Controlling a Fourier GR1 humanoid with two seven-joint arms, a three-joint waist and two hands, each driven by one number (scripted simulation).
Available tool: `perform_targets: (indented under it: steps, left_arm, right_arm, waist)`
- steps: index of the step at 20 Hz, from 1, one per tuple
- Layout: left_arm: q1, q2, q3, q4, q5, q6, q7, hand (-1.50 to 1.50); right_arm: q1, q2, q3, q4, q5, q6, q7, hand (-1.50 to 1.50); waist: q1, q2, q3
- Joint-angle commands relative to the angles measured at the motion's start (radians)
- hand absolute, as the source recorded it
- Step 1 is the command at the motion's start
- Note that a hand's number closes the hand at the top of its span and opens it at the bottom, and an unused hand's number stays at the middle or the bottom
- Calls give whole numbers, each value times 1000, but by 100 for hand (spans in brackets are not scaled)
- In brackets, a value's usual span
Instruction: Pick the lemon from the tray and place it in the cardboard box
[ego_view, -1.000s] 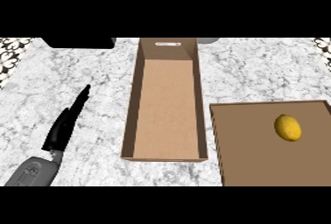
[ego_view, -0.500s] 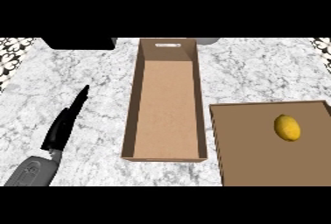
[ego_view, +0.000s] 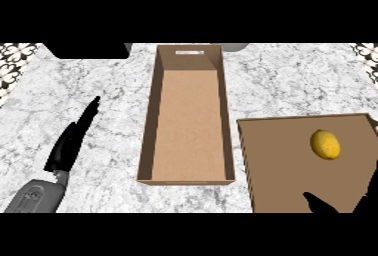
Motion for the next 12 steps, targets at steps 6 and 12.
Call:
perform_targets:
  steps: [6,12]
  left_arm:
    - [37,-39,56,-36,-53,-50,-3,0]
    - [-6,-109,57,3,-131,-29,18,0]
  right_arm:
    - [-100,-33,-61,85,-13,88,1,-150]
    - [-255,-48,-130,263,-44,34,-6,-150]
  waist:
    - [-1,-1,0]
    - [-1,0,0]
